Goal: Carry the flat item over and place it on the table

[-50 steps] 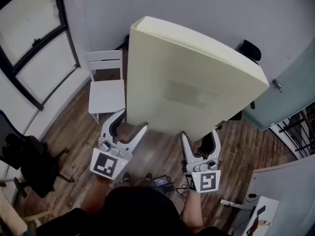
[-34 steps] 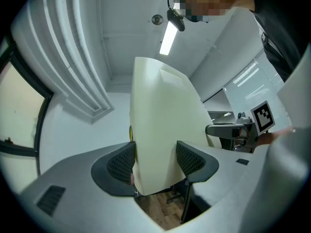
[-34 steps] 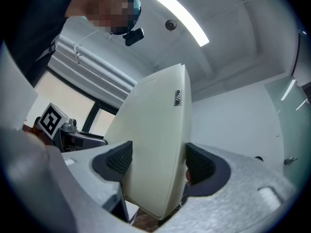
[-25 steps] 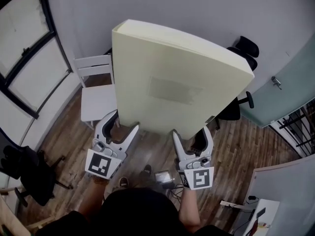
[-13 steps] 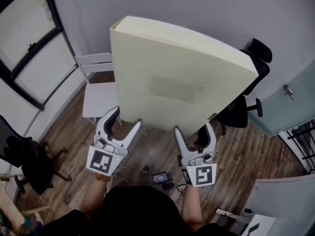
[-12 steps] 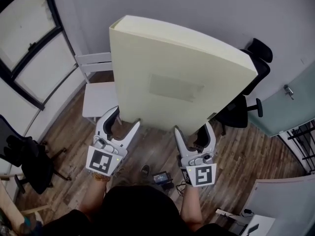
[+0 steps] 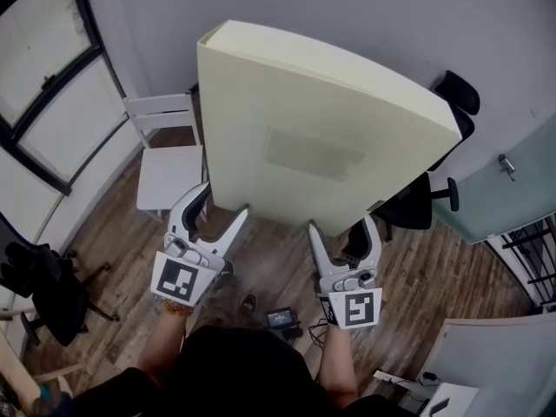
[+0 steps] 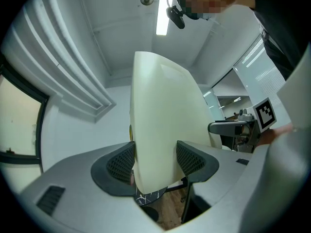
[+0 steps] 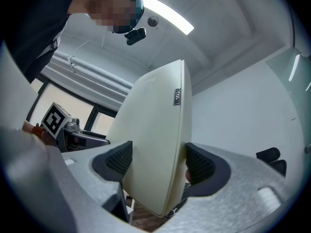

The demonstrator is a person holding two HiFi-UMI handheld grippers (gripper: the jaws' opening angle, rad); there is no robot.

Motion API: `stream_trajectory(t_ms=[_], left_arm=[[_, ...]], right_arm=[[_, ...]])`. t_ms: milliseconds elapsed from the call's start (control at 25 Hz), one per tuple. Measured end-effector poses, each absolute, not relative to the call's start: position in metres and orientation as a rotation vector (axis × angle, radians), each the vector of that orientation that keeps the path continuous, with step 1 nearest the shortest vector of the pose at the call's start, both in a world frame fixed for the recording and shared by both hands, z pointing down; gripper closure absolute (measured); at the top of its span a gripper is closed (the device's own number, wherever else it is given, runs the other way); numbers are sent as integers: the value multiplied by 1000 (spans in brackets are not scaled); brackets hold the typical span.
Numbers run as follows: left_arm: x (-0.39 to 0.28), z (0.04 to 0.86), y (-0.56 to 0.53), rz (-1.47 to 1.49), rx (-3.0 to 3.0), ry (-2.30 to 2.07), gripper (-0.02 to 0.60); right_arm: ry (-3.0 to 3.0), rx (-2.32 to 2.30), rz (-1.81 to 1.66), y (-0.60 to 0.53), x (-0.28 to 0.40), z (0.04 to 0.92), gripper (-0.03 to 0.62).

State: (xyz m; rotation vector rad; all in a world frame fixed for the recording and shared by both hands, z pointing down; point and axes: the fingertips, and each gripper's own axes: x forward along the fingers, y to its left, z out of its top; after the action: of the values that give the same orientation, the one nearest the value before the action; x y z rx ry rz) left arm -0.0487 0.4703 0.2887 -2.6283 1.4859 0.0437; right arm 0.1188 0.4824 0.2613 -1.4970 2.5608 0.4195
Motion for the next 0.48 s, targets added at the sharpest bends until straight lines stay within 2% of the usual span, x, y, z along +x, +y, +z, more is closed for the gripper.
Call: stream_trajectory(t_ms=[480], left_arm=[[-45, 293, 365, 111, -2729, 1397, 308]], right_arm=[[2532, -1637, 448, 390, 121, 255, 252]])
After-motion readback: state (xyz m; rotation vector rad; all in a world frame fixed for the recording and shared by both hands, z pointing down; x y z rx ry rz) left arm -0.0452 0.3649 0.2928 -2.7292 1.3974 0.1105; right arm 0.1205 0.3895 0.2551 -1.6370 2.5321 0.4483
